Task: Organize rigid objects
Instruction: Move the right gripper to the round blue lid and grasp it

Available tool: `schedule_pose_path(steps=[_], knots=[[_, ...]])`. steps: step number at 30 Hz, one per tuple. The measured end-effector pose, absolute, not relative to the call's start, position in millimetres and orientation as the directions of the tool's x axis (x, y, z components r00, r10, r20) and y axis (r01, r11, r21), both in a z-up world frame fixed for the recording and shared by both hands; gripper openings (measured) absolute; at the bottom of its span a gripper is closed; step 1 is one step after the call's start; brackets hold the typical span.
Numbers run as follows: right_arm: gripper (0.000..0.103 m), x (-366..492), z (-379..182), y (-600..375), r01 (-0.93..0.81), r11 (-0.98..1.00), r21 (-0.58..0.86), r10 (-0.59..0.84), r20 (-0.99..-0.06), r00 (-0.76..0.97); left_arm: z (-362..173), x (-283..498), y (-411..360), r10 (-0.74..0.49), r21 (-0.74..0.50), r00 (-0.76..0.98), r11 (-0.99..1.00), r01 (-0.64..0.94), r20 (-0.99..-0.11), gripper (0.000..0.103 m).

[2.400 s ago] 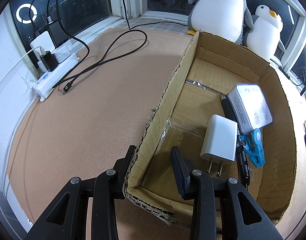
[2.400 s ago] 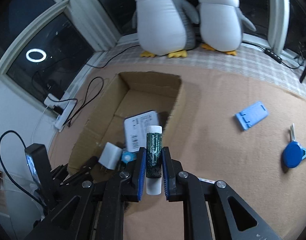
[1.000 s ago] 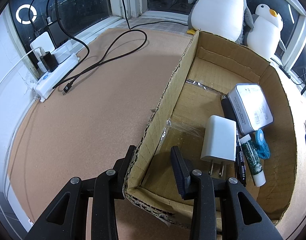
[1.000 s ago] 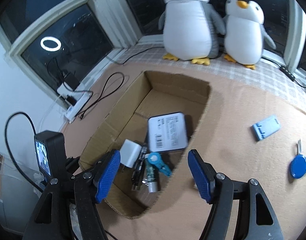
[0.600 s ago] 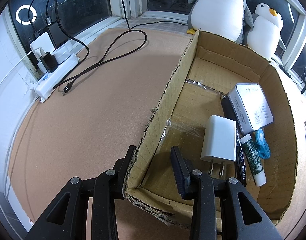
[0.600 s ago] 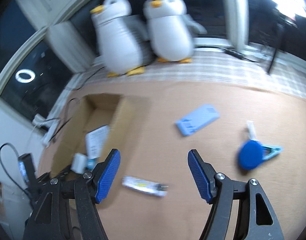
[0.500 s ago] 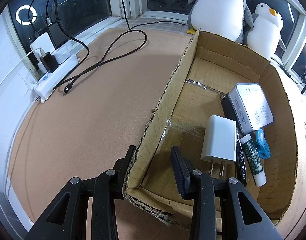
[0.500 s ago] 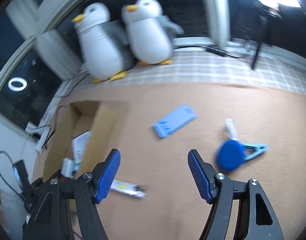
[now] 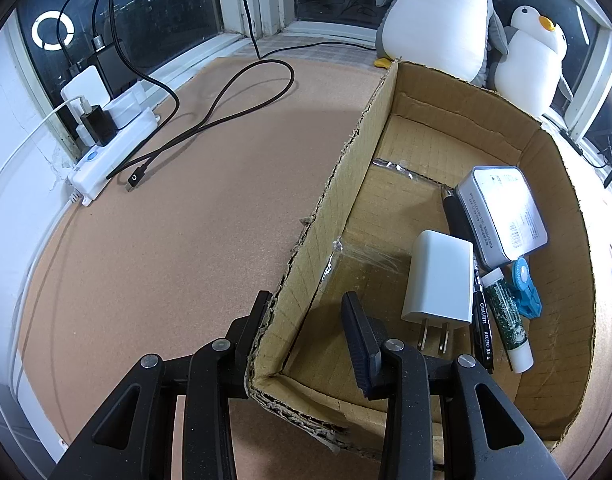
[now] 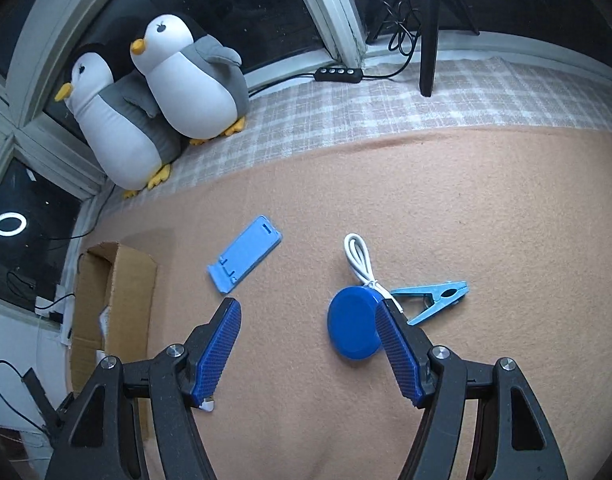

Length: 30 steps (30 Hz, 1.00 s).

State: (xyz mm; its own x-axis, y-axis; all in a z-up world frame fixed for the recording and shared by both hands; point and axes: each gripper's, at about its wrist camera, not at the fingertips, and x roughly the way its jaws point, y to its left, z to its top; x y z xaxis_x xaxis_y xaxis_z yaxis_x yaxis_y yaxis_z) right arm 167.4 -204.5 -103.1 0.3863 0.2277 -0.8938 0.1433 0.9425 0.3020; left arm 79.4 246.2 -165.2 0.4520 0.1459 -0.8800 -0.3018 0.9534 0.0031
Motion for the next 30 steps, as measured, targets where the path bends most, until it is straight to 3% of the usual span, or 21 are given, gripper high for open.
schedule_pose_path(steps=[30], knots=[[0.066,178,-138,-175,0.096,0.975,0.201,0.168,-0.945,0.28,-165,80,245,0.15,0.008,0.452,0.953,-0.303,-0.879,0.039]])
